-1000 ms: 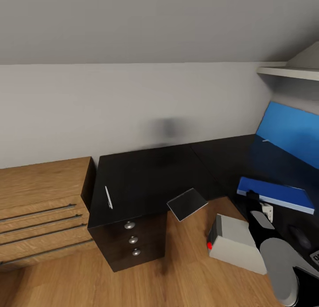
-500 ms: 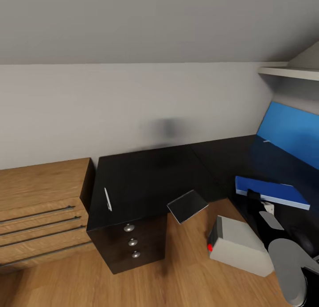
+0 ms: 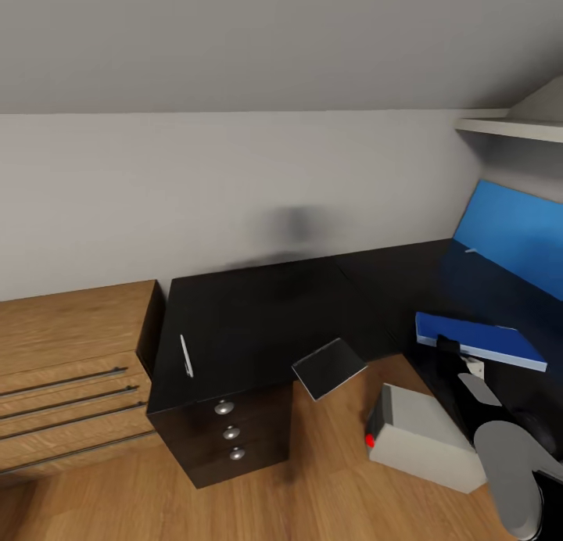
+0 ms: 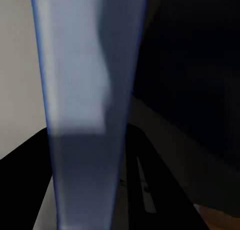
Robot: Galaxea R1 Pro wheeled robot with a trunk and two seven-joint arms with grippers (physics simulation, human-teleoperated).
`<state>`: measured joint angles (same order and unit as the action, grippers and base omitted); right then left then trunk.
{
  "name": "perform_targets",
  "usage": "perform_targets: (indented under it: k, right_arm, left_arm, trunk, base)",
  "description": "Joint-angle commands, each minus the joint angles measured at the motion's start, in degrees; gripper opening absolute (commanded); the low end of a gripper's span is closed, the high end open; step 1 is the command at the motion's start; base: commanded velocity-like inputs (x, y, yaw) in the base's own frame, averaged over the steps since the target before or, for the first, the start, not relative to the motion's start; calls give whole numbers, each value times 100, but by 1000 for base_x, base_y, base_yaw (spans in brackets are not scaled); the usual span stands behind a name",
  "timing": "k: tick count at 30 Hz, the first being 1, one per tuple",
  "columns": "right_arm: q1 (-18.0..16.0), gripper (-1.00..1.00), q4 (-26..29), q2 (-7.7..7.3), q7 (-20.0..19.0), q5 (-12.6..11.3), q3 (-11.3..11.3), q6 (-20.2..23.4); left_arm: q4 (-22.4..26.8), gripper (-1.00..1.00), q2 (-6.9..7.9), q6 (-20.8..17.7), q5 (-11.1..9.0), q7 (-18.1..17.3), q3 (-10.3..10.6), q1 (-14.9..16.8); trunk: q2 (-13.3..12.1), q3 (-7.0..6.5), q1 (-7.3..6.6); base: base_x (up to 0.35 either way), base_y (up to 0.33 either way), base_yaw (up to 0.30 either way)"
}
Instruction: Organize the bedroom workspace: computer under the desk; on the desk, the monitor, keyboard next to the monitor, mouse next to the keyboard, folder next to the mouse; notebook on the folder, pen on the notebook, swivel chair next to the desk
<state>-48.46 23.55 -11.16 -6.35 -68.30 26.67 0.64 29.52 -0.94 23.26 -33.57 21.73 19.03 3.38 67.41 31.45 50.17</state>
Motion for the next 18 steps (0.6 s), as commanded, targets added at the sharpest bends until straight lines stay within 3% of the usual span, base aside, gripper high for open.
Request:
perform_targets:
  k: [1,10,11,18]
  right_arm:
    - [-5,-100,-8,0,-33,-60,15,7]
    - [-4,-100,-17,0,-26,-60,14,7]
    - [-1,100,-17,0,-26,-60,14,7]
    - [0,100,-12,5,-33,-58,14,7]
  left_arm:
    - [1,100,6,34,-48,42,48,5]
    - [1,100,6,38,-53,51,48,5]
    - [1,100,6,38,-54,51,48,5]
    - [1,100,6,38,-54,51,48,5]
  trunk:
    - [3,5,0]
    - [3,5,0]
    - [3,5,0]
    - [3,5,0]
  base:
    - [0,-207,0]
    - [0,-44,0]
    - [0,-3,0]
    - [0,0,0]
